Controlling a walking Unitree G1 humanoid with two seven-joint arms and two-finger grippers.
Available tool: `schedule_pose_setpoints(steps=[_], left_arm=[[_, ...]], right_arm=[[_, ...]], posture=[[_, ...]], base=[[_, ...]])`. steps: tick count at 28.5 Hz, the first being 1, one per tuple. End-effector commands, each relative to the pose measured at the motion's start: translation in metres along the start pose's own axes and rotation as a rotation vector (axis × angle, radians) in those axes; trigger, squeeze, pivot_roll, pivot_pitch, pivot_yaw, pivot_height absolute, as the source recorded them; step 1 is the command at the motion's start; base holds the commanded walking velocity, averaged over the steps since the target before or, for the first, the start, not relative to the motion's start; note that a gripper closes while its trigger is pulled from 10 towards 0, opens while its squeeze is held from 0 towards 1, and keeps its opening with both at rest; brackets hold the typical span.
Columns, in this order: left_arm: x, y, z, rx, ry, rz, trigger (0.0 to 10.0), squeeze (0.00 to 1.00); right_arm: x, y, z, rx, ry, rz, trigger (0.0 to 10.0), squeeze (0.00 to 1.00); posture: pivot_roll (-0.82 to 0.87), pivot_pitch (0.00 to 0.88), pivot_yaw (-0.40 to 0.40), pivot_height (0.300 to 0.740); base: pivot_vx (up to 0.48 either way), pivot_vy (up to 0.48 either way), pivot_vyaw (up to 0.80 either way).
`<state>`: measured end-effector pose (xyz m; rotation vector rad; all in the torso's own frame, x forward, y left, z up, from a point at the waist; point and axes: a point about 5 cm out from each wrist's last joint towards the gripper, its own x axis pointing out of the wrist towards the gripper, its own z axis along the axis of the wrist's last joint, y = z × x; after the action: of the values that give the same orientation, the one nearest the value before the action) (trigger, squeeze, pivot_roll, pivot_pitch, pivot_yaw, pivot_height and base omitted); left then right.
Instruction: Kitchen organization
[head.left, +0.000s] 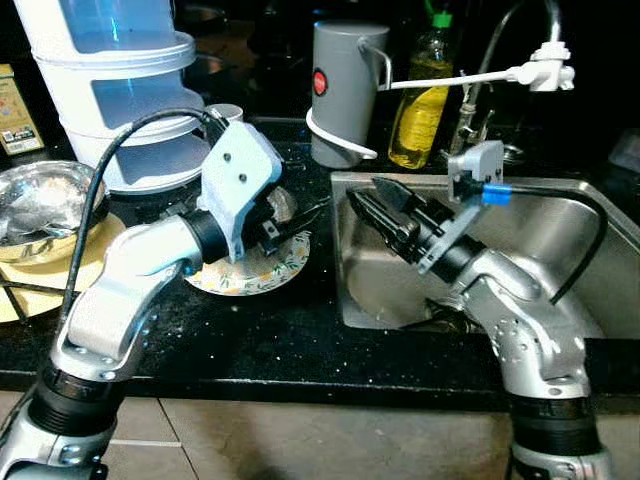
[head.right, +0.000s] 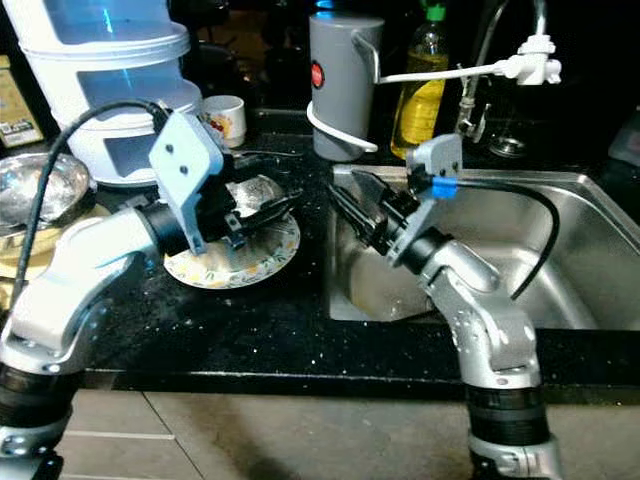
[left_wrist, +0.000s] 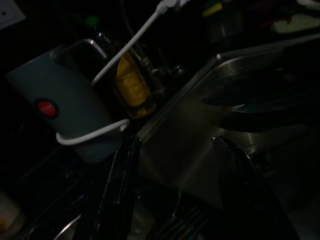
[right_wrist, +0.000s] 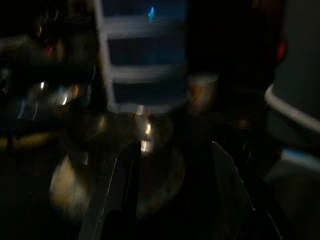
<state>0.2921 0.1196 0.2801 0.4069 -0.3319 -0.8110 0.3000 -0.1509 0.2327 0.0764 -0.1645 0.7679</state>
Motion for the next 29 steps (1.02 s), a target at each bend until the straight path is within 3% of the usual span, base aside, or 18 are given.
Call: schedule_pose_setpoints(steps=[1, 5, 9, 13, 16, 22, 29], left_arm=[[-0.004, 0.003, -0.003, 0.010, 0.035, 0.008, 10.0, 0.00], [-0.013, 0.009, -0.010, 0.015, 0.093, 0.039, 10.0, 0.00], [-0.018, 0.010, -0.016, 0.002, 0.128, 0.058, 10.0, 0.00], [-0.025, 0.008, -0.023, -0.022, 0.155, 0.103, 10.0, 0.00], [-0.028, -0.002, -0.026, -0.050, 0.154, 0.116, 10.0, 0.00], [-0.027, -0.012, -0.022, -0.073, 0.127, 0.136, 10.0, 0.00], [-0.026, -0.009, -0.021, -0.047, 0.137, 0.169, 10.0, 0.00]], right_arm=[[-0.003, 0.002, -0.003, 0.012, 0.014, 0.035, 10.0, 0.00], [-0.022, 0.005, -0.010, 0.047, 0.047, 0.113, 10.0, 0.00], [-0.026, 0.012, -0.014, 0.079, 0.051, 0.159, 10.0, 0.00], [-0.026, 0.021, -0.013, 0.133, -0.002, 0.184, 10.0, 0.00], [-0.026, 0.025, -0.014, 0.158, -0.024, 0.184, 10.0, 0.00], [-0.023, 0.031, -0.014, 0.187, -0.043, 0.213, 10.0, 0.00], [-0.018, 0.034, -0.014, 0.196, -0.044, 0.229, 10.0, 0.00]], posture=[[-0.06, 0.000, -0.049, 0.740], [-0.06, 0.000, -0.043, 0.740], [-0.07, 0.000, -0.038, 0.740], [-0.07, 0.000, -0.036, 0.740], [-0.07, 0.000, -0.036, 0.740], [-0.06, 0.000, -0.046, 0.740], [-0.05, 0.000, -0.054, 0.740]], base=[[0.000, 0.000, 0.00], [0.000, 0.000, 0.00], [0.000, 0.000, 0.00], [0.000, 0.000, 0.00], [0.000, 0.000, 0.00], [0.000, 0.000, 0.00], [0.000, 0.000, 0.00]])
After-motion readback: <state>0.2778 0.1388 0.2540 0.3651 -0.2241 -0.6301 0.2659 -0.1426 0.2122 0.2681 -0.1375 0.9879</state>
